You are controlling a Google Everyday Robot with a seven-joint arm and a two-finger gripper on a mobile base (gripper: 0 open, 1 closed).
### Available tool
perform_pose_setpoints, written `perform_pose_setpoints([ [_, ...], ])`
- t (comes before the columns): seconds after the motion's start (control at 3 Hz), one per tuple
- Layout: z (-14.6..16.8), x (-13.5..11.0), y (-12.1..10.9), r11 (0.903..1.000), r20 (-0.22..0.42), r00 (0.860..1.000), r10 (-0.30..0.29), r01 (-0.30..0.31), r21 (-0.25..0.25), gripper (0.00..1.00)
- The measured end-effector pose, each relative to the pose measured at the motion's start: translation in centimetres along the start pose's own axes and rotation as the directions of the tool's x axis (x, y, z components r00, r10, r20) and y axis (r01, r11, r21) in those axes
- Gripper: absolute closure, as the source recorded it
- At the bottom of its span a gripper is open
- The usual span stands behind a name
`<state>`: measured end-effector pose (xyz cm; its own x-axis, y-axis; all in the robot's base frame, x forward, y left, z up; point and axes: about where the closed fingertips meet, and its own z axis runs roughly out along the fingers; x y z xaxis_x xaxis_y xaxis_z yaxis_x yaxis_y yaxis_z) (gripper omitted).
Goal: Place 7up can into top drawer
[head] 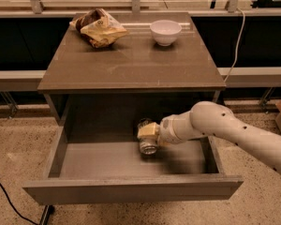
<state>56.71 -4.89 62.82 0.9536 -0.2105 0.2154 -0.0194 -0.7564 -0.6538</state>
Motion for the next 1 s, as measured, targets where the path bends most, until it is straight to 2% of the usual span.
perform_pose_setpoints([
  [0.33, 0.2, -0.1, -0.1, 1.0000, 0.004, 1.000, -0.001, 0.001, 0.001, 0.28],
  [0.67, 0.3, -0.2, -0.2, 1.0000, 0.007, 1.000, -0.002, 0.002, 0.002, 0.04],
  [1.0, 0.0, -1.2, -2.0, 0.9998, 0.019, 1.000, -0.016, 0.016, 0.011, 0.00],
])
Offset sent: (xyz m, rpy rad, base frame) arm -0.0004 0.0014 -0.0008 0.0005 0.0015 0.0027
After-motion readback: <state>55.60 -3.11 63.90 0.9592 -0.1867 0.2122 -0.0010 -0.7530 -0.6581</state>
